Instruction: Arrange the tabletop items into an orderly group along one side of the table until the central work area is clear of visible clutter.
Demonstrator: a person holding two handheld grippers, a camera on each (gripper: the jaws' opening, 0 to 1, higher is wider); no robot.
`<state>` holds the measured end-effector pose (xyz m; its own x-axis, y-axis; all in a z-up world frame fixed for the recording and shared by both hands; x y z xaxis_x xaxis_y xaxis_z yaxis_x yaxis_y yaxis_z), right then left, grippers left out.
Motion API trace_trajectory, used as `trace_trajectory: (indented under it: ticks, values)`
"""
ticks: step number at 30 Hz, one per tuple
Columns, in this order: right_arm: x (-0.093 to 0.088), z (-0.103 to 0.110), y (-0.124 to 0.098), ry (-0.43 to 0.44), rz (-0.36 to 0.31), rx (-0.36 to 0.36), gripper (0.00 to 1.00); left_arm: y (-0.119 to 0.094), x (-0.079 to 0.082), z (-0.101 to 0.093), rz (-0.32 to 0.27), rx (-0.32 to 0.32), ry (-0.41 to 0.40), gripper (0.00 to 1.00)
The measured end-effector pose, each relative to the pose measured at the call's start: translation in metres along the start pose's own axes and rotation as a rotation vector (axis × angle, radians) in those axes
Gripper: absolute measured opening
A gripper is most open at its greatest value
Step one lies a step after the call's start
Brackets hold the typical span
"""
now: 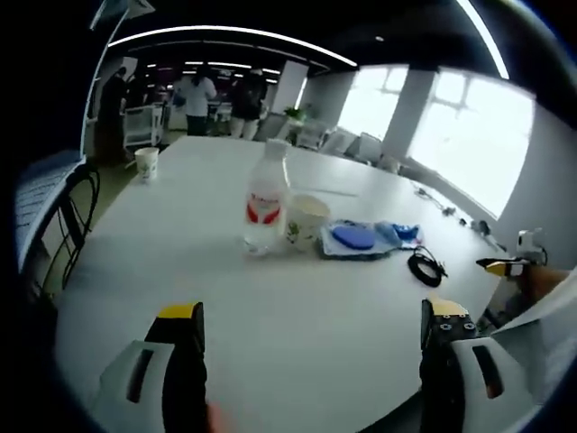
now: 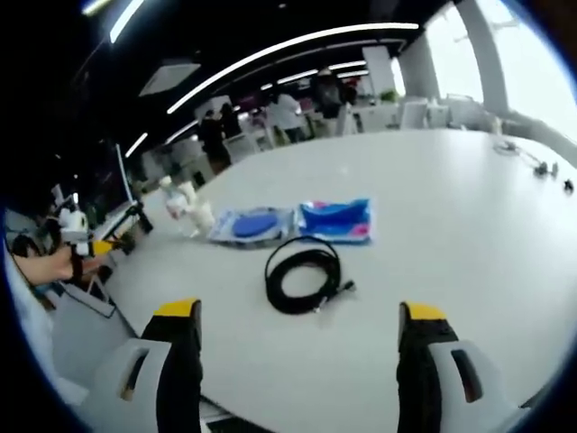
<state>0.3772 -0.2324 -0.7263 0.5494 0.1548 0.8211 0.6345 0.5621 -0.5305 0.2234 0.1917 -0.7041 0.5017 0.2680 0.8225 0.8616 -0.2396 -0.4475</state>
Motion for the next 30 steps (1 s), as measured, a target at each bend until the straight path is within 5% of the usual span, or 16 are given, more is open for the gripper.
trace_trajectory:
  ticks: [15,30]
  values:
    - [-0.002,0.010,-0.020,-0.029,0.012,-0.013,0.89,-0.009,-0.005,-0.006,0.017,-0.008,-0.003,0.97]
    - [-0.007,0.000,-0.003,0.001,0.069,0.031,0.88,-0.007,0.009,-0.013,0.034,0.023,-0.006,0.97]
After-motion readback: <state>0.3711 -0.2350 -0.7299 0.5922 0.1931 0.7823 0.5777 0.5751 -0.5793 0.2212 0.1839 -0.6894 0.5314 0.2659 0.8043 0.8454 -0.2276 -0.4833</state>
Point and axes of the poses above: the point that each gripper's makers call its tool centre point, and the gripper's own axes: y roughly forward along the fingers, z roughly to its left, x roughly out of its top, the point moved 3 cm from there along -y, roughly backward along the fingers, and after that the axes turned 7 degrees about -x, right-handed, at the moved point
